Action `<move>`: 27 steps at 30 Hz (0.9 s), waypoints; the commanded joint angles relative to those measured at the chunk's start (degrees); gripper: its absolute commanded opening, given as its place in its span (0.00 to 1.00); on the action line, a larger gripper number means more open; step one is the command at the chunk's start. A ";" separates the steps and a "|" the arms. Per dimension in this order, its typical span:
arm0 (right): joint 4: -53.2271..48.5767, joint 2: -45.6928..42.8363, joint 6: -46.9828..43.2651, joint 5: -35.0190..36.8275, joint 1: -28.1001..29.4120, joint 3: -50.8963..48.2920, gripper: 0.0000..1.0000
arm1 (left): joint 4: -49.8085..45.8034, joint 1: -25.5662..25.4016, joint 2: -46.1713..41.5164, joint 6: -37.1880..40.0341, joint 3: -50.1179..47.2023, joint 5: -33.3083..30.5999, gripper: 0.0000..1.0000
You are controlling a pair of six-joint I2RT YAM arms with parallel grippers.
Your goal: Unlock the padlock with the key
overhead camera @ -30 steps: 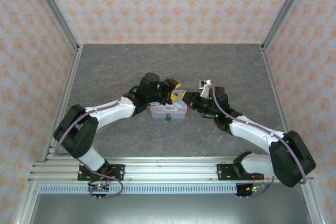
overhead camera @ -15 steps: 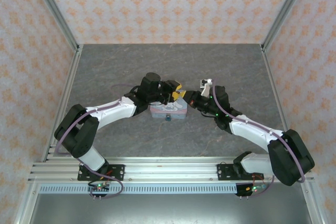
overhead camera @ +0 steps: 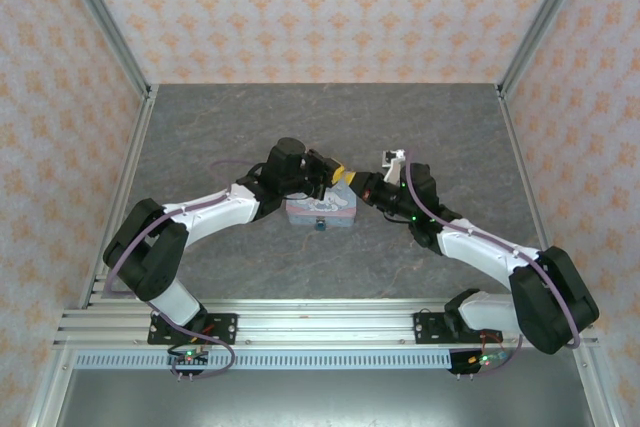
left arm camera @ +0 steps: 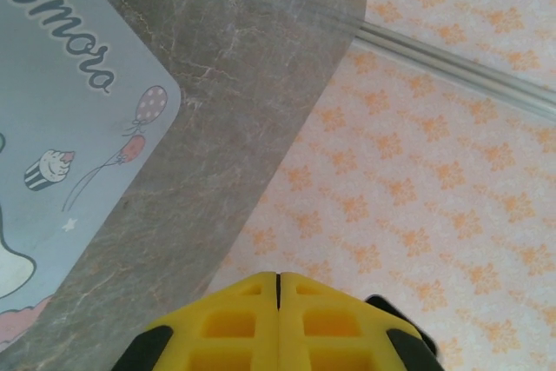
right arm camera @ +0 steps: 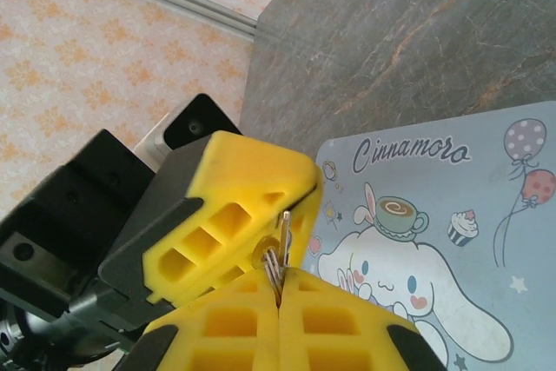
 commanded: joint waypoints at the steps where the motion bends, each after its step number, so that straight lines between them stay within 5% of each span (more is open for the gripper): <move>1: 1.66 -1.47 0.25 1.66 -0.55 0.12 0.13 | -1.05 -0.54 0.78 0.78 0.17 -0.97 0.00; 3: -0.39 -2.77 0.69 3.09 -1.77 -0.84 0.53 | -1.47 -0.45 0.80 2.90 0.43 -1.46 0.00; 5: -3.85 -6.89 1.44 5.01 -3.76 -2.04 0.69 | -2.71 -0.38 0.50 6.39 1.21 -2.19 0.00; 17: -18.67 -14.16 1.44 8.53 -8.90 -2.00 0.79 | -13.54 0.50 -5.46 39.62 7.83 -9.61 0.00; 27: 1.14 -8.67 7.75 3.44 -8.91 -2.17 0.73 | -7.88 0.68 -10.40 56.75 6.73 -9.95 0.00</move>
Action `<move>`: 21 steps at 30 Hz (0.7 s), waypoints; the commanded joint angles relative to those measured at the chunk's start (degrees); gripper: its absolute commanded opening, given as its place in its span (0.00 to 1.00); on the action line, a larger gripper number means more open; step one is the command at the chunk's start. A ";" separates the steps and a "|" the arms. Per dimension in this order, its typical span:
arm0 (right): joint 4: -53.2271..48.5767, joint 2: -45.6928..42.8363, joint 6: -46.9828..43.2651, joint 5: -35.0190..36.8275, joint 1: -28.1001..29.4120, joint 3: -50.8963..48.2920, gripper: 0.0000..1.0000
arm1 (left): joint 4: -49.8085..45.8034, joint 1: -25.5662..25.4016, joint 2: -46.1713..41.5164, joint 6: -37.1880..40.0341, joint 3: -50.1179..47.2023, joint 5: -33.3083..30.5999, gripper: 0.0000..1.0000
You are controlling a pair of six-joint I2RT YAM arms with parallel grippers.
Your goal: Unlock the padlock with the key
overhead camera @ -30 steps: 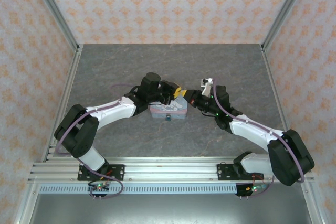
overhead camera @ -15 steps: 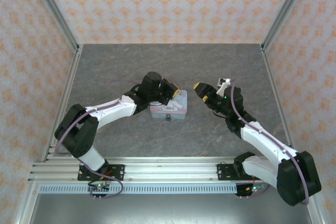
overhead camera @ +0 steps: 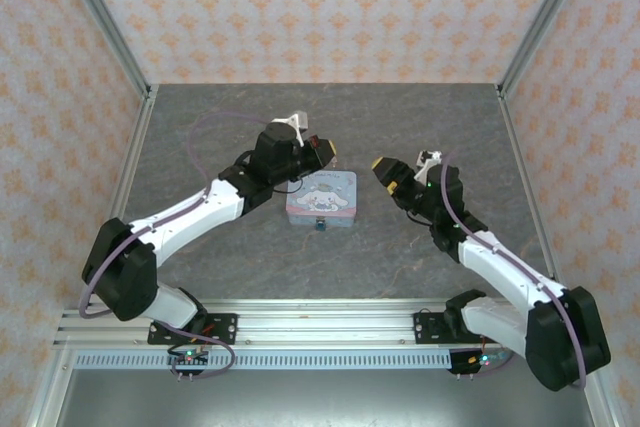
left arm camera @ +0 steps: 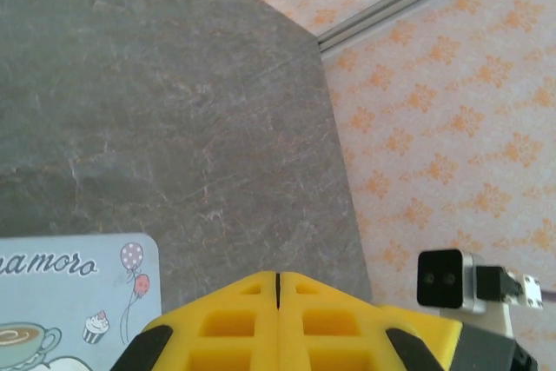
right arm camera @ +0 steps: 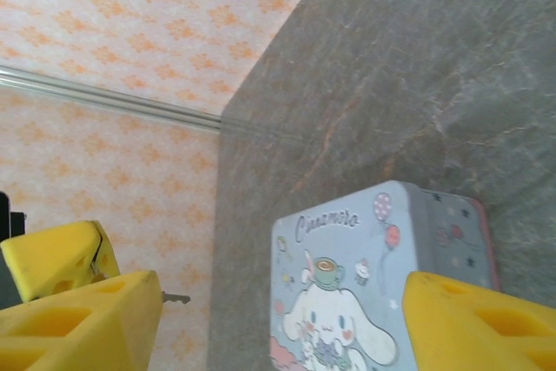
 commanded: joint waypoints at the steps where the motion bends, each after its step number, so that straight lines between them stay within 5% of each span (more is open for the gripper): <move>1: 12.20 2.75 4.80 -1.42 -0.23 0.27 0.72 | 4.71 0.55 -2.62 8.49 -0.71 -1.26 0.00; 7: 29.27 8.86 13.42 3.32 2.30 -0.28 0.67 | 14.72 0.55 -4.48 8.76 -5.70 -1.83 0.00; 21: 42.93 18.56 14.01 11.19 12.50 2.81 0.65 | 29.59 0.55 -2.07 -8.10 -12.67 -8.87 0.00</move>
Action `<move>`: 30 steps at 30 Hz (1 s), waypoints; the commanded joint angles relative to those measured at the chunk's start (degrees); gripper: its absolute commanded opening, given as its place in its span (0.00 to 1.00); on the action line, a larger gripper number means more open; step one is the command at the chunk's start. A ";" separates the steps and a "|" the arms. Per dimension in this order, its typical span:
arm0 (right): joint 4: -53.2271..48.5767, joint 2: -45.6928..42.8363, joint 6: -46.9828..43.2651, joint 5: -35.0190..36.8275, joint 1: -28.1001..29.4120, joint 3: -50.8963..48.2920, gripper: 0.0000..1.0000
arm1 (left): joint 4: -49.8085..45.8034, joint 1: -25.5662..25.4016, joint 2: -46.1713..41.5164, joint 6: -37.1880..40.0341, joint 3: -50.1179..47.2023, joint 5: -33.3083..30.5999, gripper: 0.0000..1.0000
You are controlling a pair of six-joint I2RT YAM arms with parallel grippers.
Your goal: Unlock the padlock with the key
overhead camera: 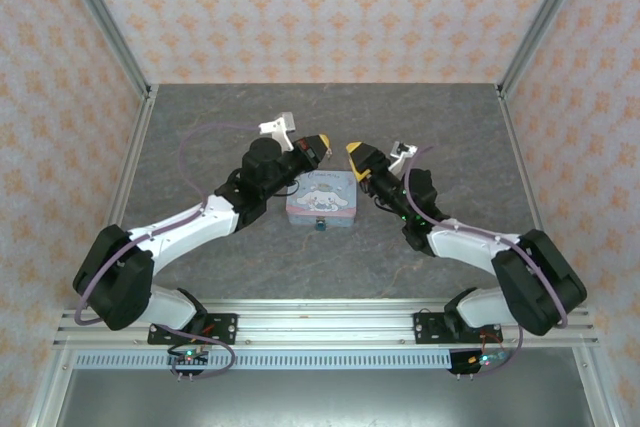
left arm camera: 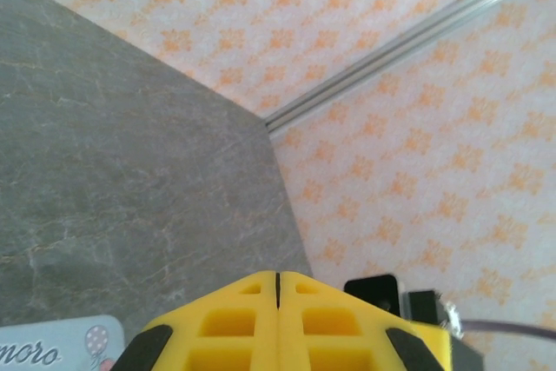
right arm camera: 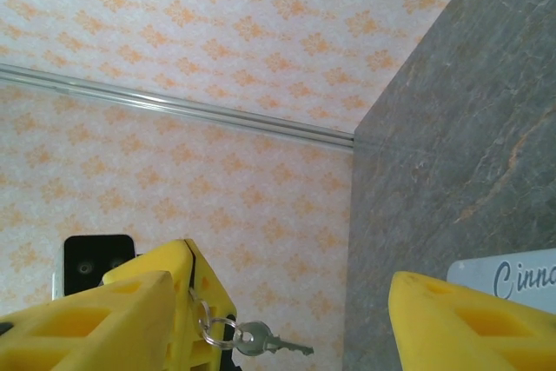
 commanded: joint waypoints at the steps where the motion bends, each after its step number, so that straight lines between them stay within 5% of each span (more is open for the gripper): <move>1: 7.23 1.59 0.63 2.44 1.29 2.70 0.64 | 7.68 0.55 1.37 -6.55 -1.45 -3.02 0.00; 10: 9.52 3.99 -0.27 2.01 1.84 5.49 0.46 | 10.97 0.55 3.60 -12.99 -2.17 -1.67 0.00; 30: 11.88 8.96 0.29 -2.42 1.83 7.57 0.38 | 12.77 0.55 5.05 -16.89 -2.42 -0.13 0.00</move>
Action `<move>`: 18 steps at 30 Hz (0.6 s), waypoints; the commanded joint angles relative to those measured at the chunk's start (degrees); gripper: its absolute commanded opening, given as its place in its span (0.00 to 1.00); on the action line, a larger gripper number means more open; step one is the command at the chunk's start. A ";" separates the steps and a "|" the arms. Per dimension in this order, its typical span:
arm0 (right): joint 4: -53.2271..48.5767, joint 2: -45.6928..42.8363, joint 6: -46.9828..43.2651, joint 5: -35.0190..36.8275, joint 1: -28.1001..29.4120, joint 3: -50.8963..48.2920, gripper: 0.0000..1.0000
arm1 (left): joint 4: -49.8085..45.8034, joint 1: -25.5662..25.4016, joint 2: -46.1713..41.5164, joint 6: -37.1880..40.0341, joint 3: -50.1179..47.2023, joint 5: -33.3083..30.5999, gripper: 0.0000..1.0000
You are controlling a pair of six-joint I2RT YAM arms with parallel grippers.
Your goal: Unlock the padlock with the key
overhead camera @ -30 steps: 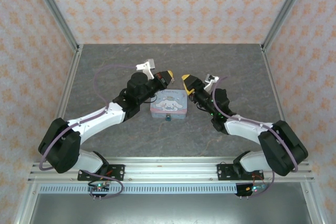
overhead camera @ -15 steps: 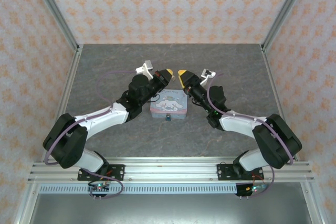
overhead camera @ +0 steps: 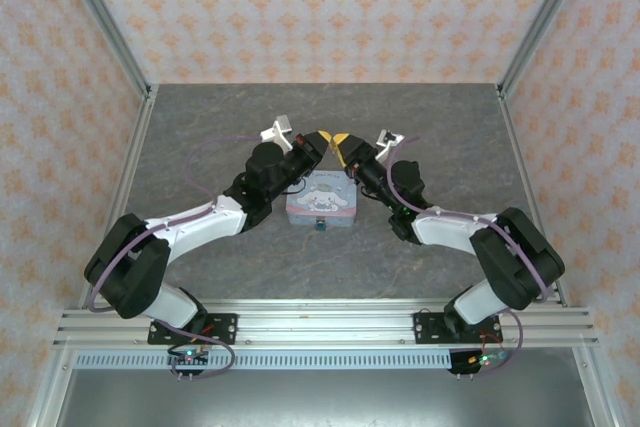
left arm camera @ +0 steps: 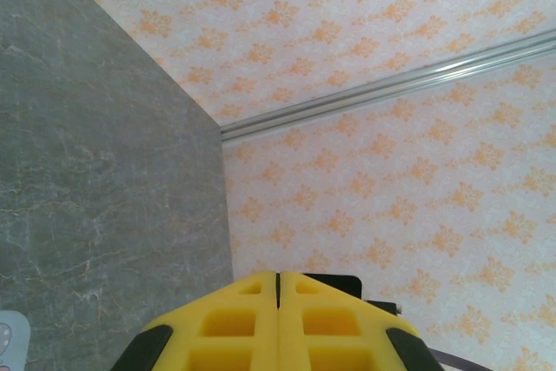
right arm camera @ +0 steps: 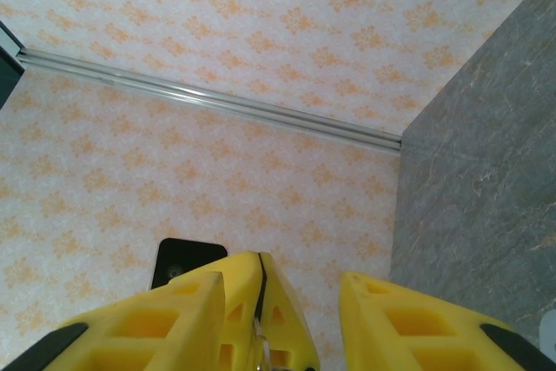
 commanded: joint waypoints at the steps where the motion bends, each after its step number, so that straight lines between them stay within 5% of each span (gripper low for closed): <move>1: 4.05 0.57 -0.25 -1.78 0.24 1.14 0.38 | 3.02 0.55 0.93 -1.21 -0.81 -0.04 0.00; 18: 6.26 1.09 0.33 -3.64 0.30 -0.63 0.27 | 4.33 0.55 2.06 -2.46 -1.20 -0.73 0.00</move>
